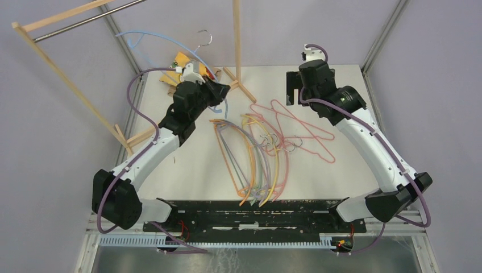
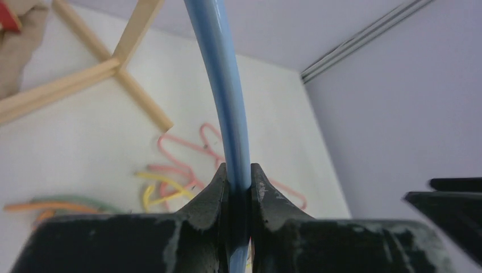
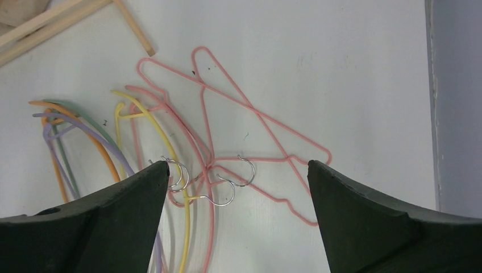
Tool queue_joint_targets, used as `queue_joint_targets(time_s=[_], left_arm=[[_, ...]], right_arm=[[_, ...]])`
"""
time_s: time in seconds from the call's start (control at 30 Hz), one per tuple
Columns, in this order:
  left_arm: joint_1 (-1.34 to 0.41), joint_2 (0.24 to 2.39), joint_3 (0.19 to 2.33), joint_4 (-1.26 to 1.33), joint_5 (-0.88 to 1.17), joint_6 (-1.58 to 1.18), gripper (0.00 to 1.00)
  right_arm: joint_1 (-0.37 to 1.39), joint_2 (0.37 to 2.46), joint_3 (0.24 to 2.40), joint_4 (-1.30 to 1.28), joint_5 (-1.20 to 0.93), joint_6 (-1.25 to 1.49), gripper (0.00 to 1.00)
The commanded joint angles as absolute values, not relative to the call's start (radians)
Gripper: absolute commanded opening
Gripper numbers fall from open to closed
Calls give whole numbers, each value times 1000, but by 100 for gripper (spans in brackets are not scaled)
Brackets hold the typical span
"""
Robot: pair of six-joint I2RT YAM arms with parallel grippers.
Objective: Organize the hangers
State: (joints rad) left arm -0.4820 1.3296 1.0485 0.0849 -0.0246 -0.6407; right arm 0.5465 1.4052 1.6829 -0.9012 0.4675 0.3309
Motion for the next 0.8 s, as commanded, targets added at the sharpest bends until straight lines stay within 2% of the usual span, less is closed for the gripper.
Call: queue_joint_targets(time_s=[0.0, 0.33, 0.77], left_arm=[[-414, 1345, 1138, 426, 182, -802, 3], [-399, 1468, 1292, 687, 346, -916, 3], [-343, 1681, 1489, 780, 356, -1013, 3]], right_arm=[[537, 1417, 1684, -881, 516, 315, 100], [510, 1433, 1691, -873, 535, 281, 100], [472, 1494, 1733, -880, 495, 270, 100]])
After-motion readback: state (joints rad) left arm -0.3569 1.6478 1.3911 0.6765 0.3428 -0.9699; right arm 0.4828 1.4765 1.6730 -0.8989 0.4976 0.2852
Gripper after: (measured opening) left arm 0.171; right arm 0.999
